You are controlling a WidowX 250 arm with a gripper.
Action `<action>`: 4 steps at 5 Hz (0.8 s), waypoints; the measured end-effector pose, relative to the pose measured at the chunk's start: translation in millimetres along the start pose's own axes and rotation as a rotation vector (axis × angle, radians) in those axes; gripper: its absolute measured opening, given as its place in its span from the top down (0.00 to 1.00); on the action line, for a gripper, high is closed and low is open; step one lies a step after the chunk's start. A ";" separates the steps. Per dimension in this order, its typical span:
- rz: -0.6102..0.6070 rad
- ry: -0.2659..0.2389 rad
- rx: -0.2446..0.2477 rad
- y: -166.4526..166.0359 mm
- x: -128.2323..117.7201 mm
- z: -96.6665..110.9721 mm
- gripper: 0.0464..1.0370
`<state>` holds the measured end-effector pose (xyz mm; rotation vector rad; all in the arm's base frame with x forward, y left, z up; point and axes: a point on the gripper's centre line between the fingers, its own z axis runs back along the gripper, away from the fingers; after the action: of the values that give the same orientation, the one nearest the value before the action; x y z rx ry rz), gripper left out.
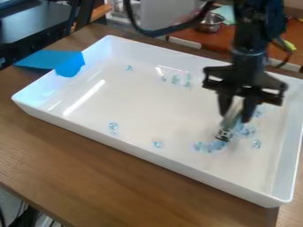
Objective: Sweep into pile
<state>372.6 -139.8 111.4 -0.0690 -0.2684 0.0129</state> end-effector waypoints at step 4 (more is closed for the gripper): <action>0.043 -0.056 -0.030 113.8 18.5 54.1 0.68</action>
<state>375.7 -22.3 160.4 -0.1040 -0.3232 0.0538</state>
